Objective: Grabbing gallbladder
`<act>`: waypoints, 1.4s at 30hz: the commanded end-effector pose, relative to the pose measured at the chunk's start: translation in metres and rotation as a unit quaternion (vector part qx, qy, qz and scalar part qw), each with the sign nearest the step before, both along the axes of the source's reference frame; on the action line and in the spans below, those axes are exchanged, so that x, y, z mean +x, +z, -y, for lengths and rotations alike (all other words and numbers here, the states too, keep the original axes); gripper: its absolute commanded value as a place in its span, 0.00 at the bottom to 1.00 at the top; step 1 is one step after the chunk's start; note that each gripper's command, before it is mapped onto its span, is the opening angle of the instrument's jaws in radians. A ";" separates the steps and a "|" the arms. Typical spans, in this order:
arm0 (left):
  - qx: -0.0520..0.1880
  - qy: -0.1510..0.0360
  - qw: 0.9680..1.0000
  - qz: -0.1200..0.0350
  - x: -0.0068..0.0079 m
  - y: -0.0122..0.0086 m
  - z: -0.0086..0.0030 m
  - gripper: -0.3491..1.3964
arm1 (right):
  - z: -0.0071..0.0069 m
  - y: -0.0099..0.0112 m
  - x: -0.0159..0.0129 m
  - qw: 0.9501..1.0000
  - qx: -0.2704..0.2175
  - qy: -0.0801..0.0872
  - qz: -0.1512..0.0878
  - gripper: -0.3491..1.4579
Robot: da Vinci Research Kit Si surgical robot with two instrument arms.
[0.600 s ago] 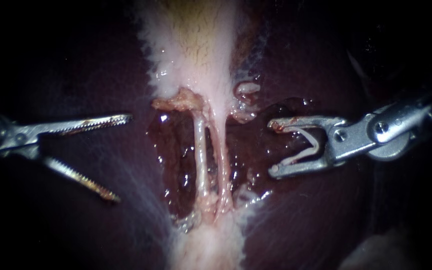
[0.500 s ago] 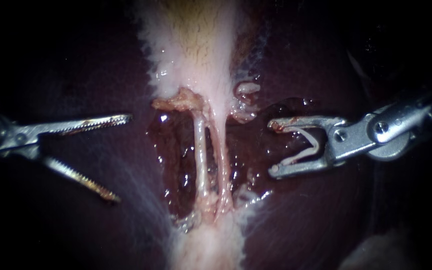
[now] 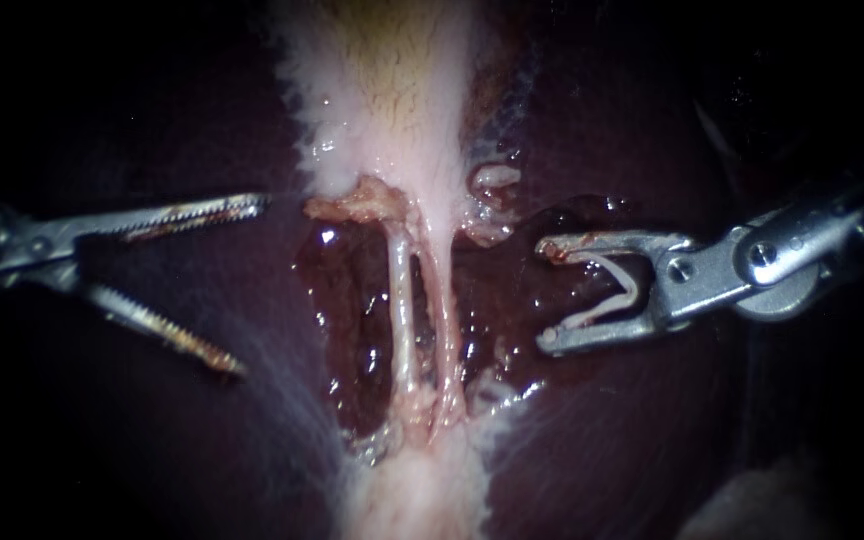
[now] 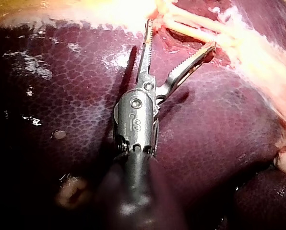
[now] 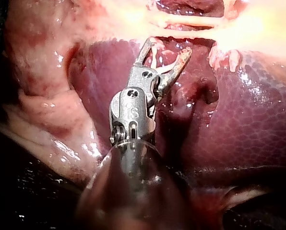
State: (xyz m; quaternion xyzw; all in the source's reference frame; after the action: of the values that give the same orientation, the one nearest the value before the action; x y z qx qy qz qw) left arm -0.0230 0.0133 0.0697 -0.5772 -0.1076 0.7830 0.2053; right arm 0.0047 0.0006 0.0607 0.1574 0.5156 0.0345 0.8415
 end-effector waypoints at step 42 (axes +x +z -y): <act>0.011 -0.009 0.997 -0.081 -0.0035 0.0084 -0.0034 0.10 | 0.0000 0.0000 0.0000 1.000 0.000 0.000 0.000 0.47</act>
State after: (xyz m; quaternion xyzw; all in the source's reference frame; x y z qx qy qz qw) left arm -0.0265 0.0167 0.0782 -0.5092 -0.0926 0.8246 0.2284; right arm 0.0048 0.0006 0.0607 0.1575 0.5158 0.0343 0.8414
